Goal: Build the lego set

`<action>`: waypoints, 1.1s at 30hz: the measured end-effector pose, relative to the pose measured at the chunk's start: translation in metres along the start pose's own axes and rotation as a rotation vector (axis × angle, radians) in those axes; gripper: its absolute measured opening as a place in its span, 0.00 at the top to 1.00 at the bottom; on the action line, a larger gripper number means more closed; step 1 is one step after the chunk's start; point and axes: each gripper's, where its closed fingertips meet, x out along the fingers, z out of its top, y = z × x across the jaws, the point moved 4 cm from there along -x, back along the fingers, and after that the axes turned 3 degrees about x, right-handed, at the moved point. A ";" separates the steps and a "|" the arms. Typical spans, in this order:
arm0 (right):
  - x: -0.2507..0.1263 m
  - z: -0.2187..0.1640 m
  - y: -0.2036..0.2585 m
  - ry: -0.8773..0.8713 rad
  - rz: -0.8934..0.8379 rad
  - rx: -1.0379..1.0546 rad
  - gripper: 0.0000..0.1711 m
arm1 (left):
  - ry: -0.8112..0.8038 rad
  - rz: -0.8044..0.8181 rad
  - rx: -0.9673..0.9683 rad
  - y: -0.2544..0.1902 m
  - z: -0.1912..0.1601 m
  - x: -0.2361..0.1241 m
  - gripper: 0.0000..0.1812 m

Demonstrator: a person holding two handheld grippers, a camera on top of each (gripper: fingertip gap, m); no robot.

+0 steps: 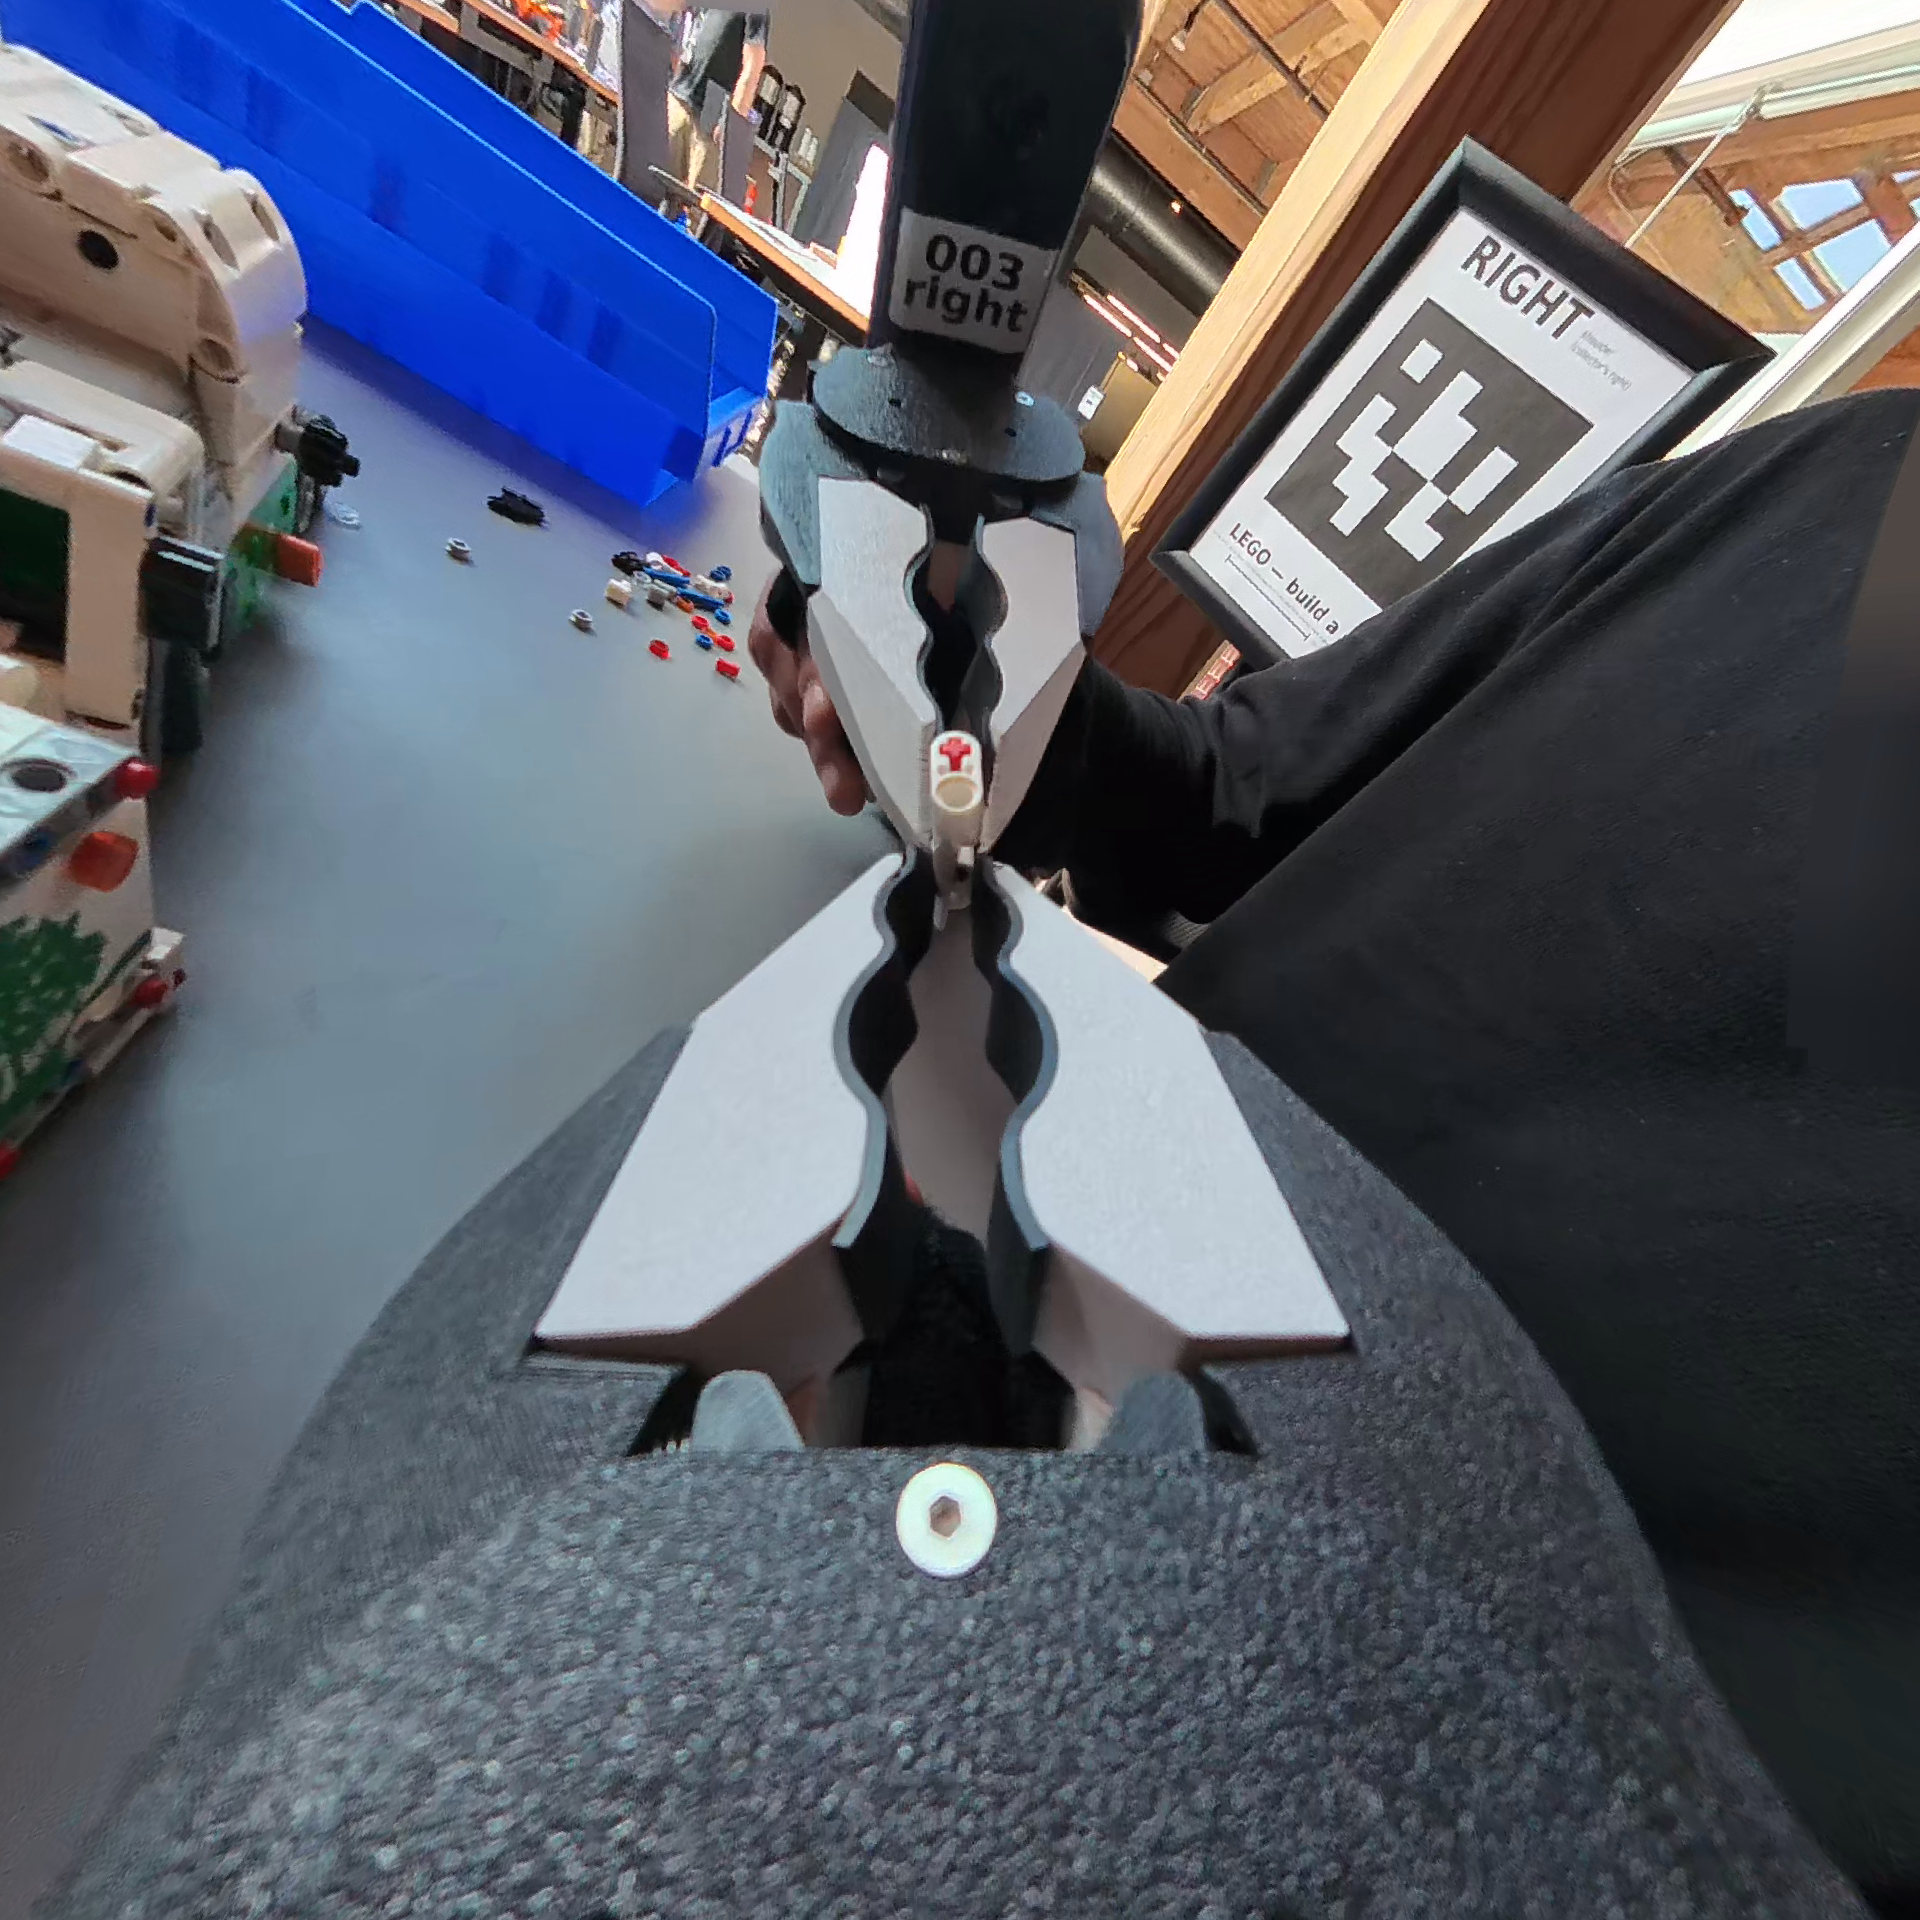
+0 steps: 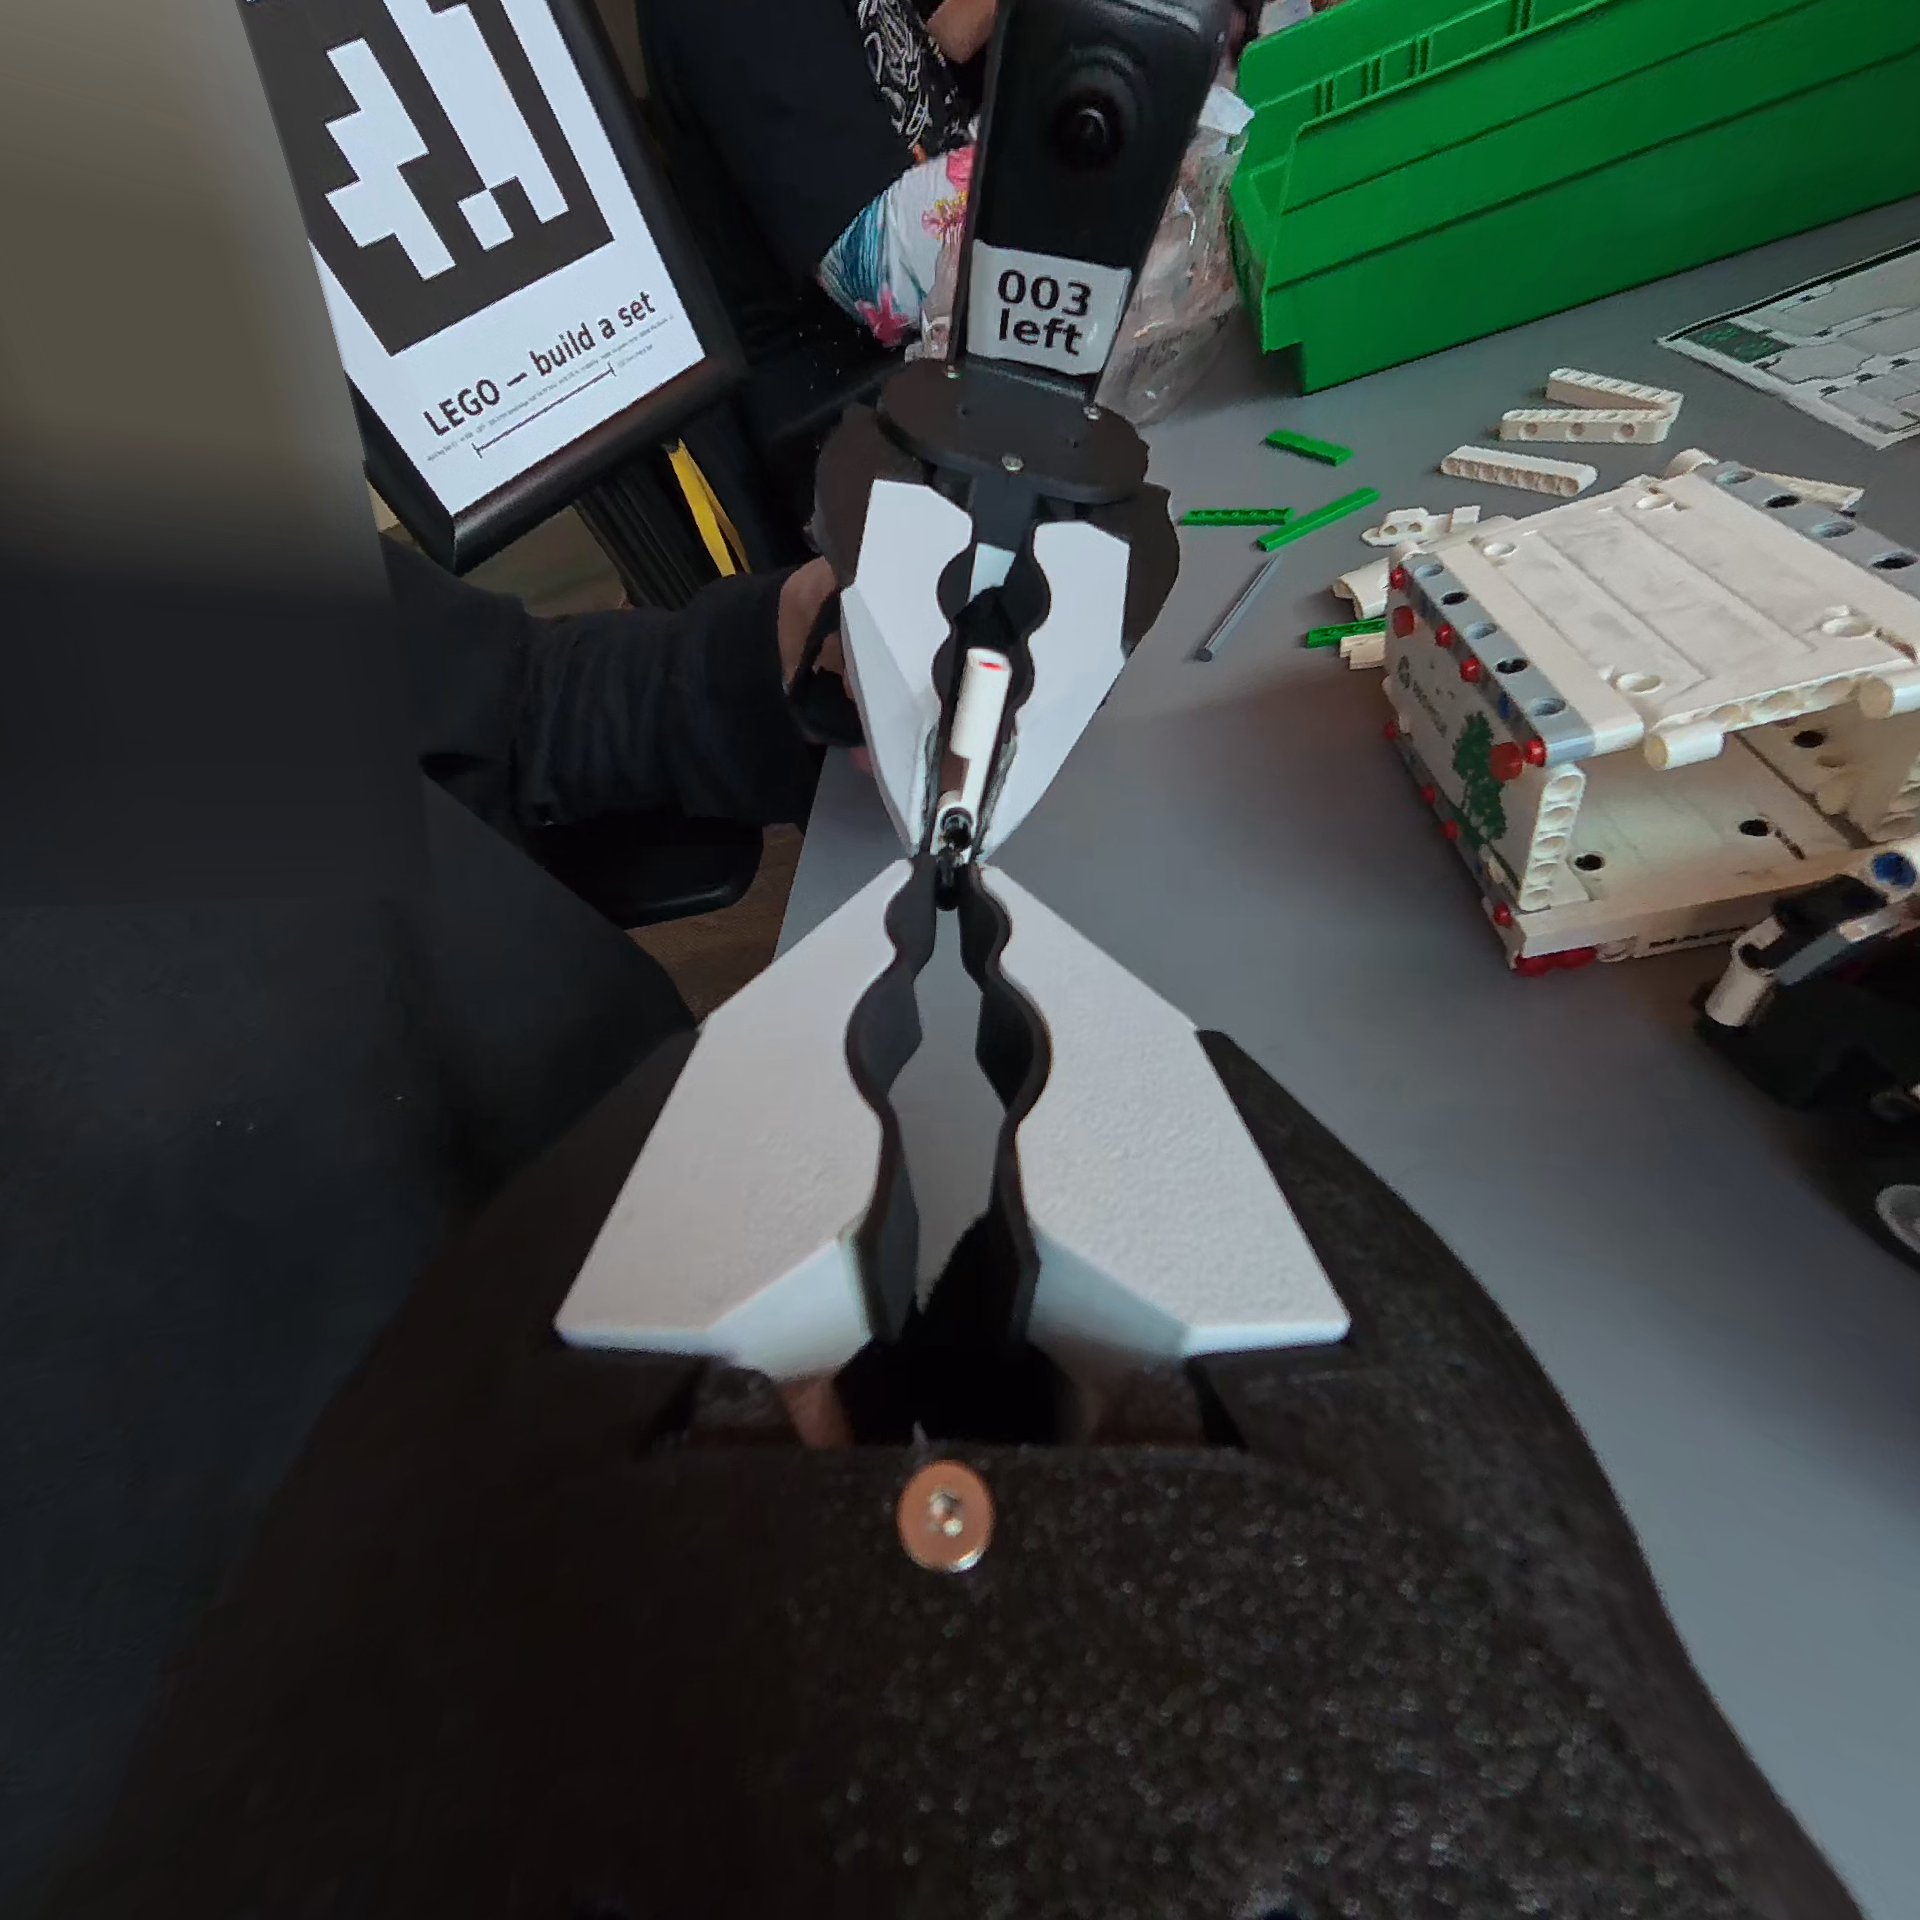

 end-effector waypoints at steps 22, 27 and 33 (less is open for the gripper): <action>-0.009 0.014 -0.002 -0.129 -0.012 -0.026 0.97 | -0.135 -0.012 -0.029 -0.001 0.012 0.003 0.97; -0.013 0.012 -0.004 -0.152 -0.006 0.006 0.96 | -0.141 -0.006 -0.031 0.000 0.012 0.003 0.97; -0.032 0.008 -0.022 -0.119 -0.166 -0.016 0.97 | -0.174 0.106 -0.013 0.008 0.014 -0.010 0.97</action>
